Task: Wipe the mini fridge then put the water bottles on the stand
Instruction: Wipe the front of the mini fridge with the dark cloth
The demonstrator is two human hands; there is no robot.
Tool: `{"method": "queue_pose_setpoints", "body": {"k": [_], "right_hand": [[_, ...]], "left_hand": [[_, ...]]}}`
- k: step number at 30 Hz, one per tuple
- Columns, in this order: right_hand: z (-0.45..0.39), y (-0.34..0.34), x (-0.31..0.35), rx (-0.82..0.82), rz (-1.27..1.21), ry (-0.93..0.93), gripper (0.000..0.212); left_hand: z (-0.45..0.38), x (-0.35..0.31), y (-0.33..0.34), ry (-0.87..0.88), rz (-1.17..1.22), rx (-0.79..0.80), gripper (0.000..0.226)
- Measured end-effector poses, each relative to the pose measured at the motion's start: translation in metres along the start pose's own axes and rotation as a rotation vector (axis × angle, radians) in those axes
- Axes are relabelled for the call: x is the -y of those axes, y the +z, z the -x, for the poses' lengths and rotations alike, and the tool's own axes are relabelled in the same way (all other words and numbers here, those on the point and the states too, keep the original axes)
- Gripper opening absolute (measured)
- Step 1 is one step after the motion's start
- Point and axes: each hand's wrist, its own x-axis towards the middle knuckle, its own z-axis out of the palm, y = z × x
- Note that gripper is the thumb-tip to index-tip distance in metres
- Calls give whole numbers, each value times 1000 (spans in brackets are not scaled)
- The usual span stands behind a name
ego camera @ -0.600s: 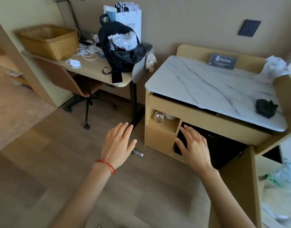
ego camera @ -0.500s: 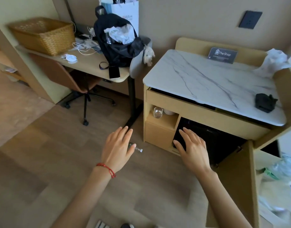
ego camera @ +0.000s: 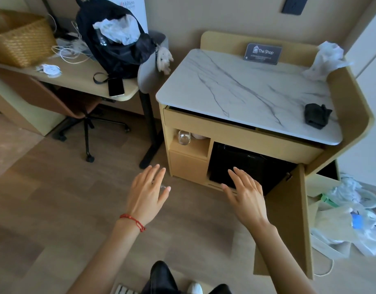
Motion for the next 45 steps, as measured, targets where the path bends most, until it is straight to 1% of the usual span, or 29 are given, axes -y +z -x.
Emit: {"method": "queue_pose_setpoints", "body": {"k": [4, 7, 12, 18, 23, 28, 31, 34, 37, 42, 45], "right_hand": [[-2, -7, -30, -14, -1, 87, 53], [-4, -11, -52, -55, 8, 175, 51], [-20, -10, -84, -95, 39, 327, 50], [-76, -6, -104, -125, 51, 470, 47], [-125, -14, -115, -185, 40, 565, 54], [-162, -18, -133, -177, 63, 645, 57], [-181, -23, -148, -169, 37, 694, 58], [-199, -26, -168, -177, 19, 705, 55], [-216, -30, -194, -177, 25, 711, 52], [-246, -43, -246, -146, 15, 720, 56], [-262, -54, -280, -179, 0, 722, 51]], "left_hand": [[-28, -24, 11, 67, 35, 46, 56], [-54, -42, 20, 138, 57, 61, 55], [-116, -63, 37, 248, 85, 95, 56], [-214, -74, 57, 358, 130, 125, 58], [-289, -87, 57, 465, 124, 85, 54], [-350, -110, 66, 576, 136, 88, 53], [-376, -125, 73, 608, 150, 100, 53], [-401, -141, 86, 625, 154, 110, 54], [-422, -160, 99, 621, 167, 125, 53], [-458, -198, 120, 594, 179, 115, 54], [-475, -220, 130, 561, 177, 143, 66]]}}
